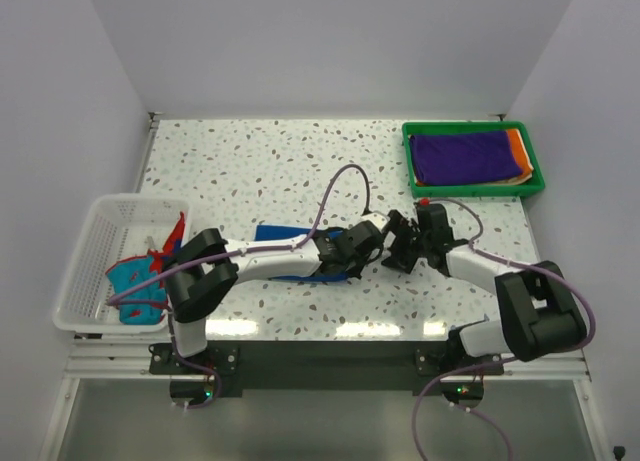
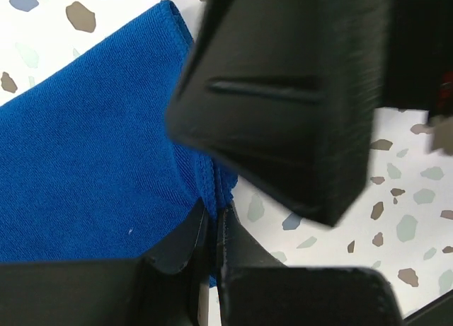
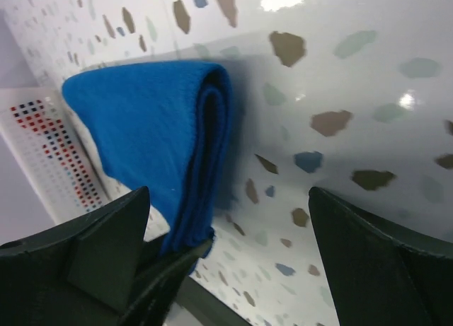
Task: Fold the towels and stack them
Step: Neatly place the folded towel into the bin
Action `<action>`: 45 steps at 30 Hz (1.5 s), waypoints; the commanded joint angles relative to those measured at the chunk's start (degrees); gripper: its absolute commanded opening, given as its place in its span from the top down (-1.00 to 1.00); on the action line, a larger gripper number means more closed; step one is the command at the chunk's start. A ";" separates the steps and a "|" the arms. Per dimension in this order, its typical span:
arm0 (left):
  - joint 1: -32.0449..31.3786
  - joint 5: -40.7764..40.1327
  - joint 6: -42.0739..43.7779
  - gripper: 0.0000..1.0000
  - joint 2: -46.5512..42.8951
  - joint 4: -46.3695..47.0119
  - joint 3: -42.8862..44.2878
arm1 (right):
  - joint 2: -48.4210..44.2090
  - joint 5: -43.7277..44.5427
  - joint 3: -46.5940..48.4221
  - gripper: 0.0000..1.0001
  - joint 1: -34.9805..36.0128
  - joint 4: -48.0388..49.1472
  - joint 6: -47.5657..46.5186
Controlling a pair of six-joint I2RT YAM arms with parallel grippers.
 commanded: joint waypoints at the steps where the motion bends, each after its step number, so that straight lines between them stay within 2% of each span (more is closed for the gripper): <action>1: 0.40 1.35 -0.24 1.00 -1.80 3.20 0.04 | 5.34 0.07 -0.12 -0.97 2.20 7.36 6.92; 9: 0.40 2.50 -0.95 1.00 -0.13 4.52 0.91 | 15.62 0.51 1.72 -0.86 7.91 13.62 11.40; 12: 0.40 2.67 -1.30 1.00 1.10 4.17 2.06 | 18.70 -0.10 1.81 -0.65 9.15 16.60 12.55; 15: 0.40 2.67 -1.56 0.96 2.06 3.91 2.85 | 19.15 0.33 1.99 -0.25 9.24 17.23 11.76; 16: 0.40 2.76 -1.48 0.87 2.41 3.99 3.02 | 18.80 0.68 2.77 0.00 9.24 15.66 11.06; 17: 0.49 2.85 -1.48 0.65 2.42 3.99 3.20 | 17.93 1.03 3.21 0.19 9.24 14.42 9.23; 18: 0.58 2.76 -1.48 0.54 2.50 3.82 3.20 | 17.31 2.08 3.83 0.35 9.24 11.80 8.25; 19: 0.67 2.85 -1.48 0.43 2.16 3.82 3.20 | 16.87 2.61 4.97 0.64 9.24 10.47 7.20; 20: 0.75 2.94 -1.74 0.13 1.98 3.82 3.11 | 15.90 3.05 5.76 0.78 9.24 9.07 5.19; 21: 1.10 3.03 -1.74 -0.02 1.72 3.90 2.85 | 15.72 3.23 6.46 0.88 9.15 6.53 4.30; 22: 1.37 3.11 -1.83 -0.30 1.02 3.99 2.41 | 15.55 3.67 7.86 1.00 9.15 5.37 2.55; 25: 2.25 3.11 -2.27 -0.73 -1.35 3.73 1.01 | 15.81 5.16 11.29 1.00 8.80 0.71 -1.75; 29: 5.31 2.67 -3.41 -1.00 -6.45 2.59 -2.24 | 18.09 6.30 17.27 1.00 7.83 -6.14 -8.09; 34: 12.43 3.38 -2.28 -1.00 -17.95 -0.74 -9.17 | 21.25 10.43 28.49 1.00 5.03 -17.04 -17.57; 41: 33.06 5.22 3.88 -1.00 -32.99 -7.34 -16.48 | 29.33 16.76 51.88 1.00 0.45 -32.77 -30.59; 45: 40.65 6.37 6.34 -1.00 -39.93 -6.91 -22.00 | 34.25 22.47 66.98 1.00 -2.27 -40.77 -36.31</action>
